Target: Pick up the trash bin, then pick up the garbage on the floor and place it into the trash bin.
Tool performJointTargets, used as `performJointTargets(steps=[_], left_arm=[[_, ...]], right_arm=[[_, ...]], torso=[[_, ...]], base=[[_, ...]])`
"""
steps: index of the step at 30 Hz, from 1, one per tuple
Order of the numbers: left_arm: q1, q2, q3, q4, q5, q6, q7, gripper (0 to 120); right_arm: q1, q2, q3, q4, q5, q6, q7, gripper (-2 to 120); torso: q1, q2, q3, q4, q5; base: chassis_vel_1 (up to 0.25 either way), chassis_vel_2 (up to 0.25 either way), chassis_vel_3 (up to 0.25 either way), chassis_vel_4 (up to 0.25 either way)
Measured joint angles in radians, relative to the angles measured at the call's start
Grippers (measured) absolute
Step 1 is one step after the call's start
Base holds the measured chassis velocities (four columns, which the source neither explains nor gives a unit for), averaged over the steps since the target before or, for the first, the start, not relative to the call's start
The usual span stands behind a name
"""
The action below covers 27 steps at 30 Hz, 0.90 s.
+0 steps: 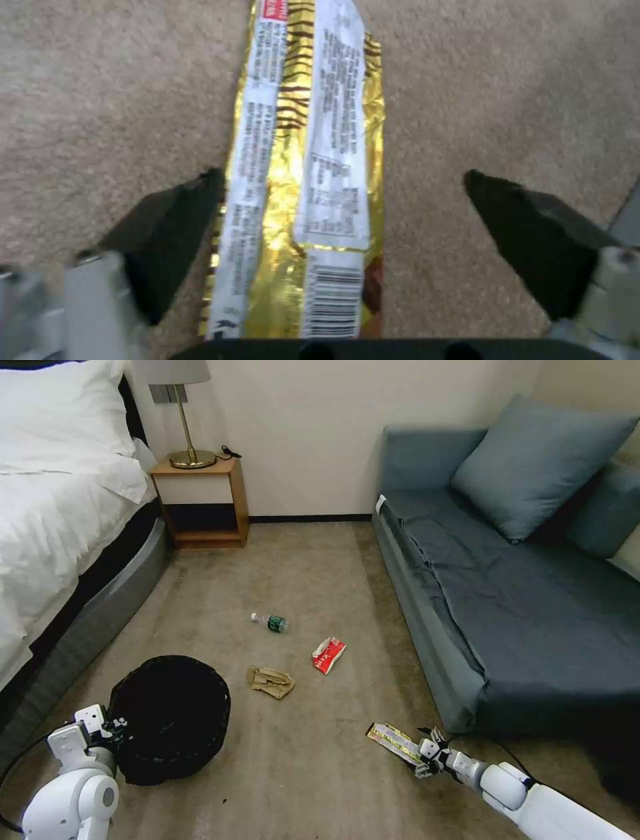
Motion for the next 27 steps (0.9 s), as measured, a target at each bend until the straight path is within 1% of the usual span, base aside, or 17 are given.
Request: performJointTargets(steps=[1,2,3,7,13,16,17,18,19,20,22,24,26,27], left_arm=[[0.0,0.0,0.0,0.0,0.0,0.0,0.0,3],[0.0,0.0,0.0,0.0,0.0,0.0,0.0,3],[0.0,-0.001,0.0,0.0,0.001,0.0,0.0,3],[-0.001,-0.002,0.002,0.0,0.003,-0.001,0.0,3],[0.0,-0.005,0.005,0.0,0.008,-0.004,0.0,3],[0.001,-0.005,0.004,0.0,0.009,-0.006,0.0,3],[0.001,-0.005,0.004,0.0,0.009,-0.006,0.0,3],[0.001,-0.005,0.004,0.0,0.009,-0.007,0.0,3],[0.001,-0.005,0.004,0.0,0.009,-0.008,0.0,3],[0.001,-0.005,0.003,0.0,0.01,-0.009,0.0,3],[0.001,-0.005,0.003,0.0,0.01,-0.009,0.0,3],[0.001,-0.006,0.003,0.0,0.01,-0.009,0.0,3],[0.001,-0.006,0.004,0.0,0.011,-0.01,0.0,3],[0.001,-0.006,0.004,0.0,0.011,-0.01,0.0,3]], right_arm=[[0.0,0.0,0.0,-0.001,-0.001,0.003,-0.002,90],[0.0,0.0,0.0,-0.001,-0.001,0.003,-0.002,90],[0.0,0.001,0.0,-0.002,-0.001,0.004,-0.003,86],[-0.002,0.001,-0.003,-0.01,-0.001,0.007,-0.005,88],[0.015,0.028,-0.013,-0.079,-0.005,0.033,-0.011,88],[0.022,0.035,-0.015,-0.102,-0.008,0.045,-0.015,85],[0.025,0.039,-0.017,-0.112,-0.009,0.051,-0.016,83],[0.026,0.04,-0.017,-0.115,-0.01,0.053,-0.016,79],[0.026,0.04,-0.017,-0.115,-0.011,0.054,-0.017,78],[0.026,0.04,-0.018,-0.116,-0.011,0.054,-0.017,73],[0.026,0.04,-0.018,-0.116,-0.011,0.054,-0.017,73],[0.025,0.04,-0.018,-0.118,-0.012,0.054,-0.019,64],[0.025,0.04,-0.018,-0.119,-0.012,0.054,-0.02,64],[0.025,0.04,-0.018,-0.121,-0.013,0.055,-0.02,59]], torso=[[0.0,0.0,0.0,0.0,0.0],[0.0,0.0,0.0,0.0,0.0],[0.0,0.0,0.0,0.0,0.0],[0.0,0.0,0.0,0.0,-0.0001],[0.0,0.0,0.0,-0.0001,-0.0012],[0.0,0.0,0.0,-0.0003,-0.0015],[0.0,0.0,0.0,-0.0006,-0.0014],[0.0,0.0,0.0,-0.0006,-0.0006],[0.0,0.0,0.0,-0.0006,-0.0004],[0.0,0.001,0.0,-0.0005,-0.0003],[0.0,0.0,0.0,-0.0005,-0.0003],[0.0,0.0,0.0,-0.0003,-0.0002],[0.0,0.0,0.0,-0.0003,-0.0002],[0.0,0.0,0.0,-0.0003,-0.0001]], base=[[0.0,0.0,0.0,0.0],[0.0,0.0,0.0,0.0],[0.0,0.0,0.0,0.0],[0.0,0.0,0.0,0.0],[0.0,0.0,0.0,0.0],[0.0,0.0,0.0,0.0],[0.0,0.0,0.0,0.0],[0.0,0.0,0.0,0.0],[0.0,0.0,0.0,0.0],[0.0,0.0,0.0,0.0],[0.0,0.0,0.0,0.0],[0.0,0.0,0.0,0.0],[0.0,0.0,0.0,0.0],[0.0,0.0,0.0,0.0]])
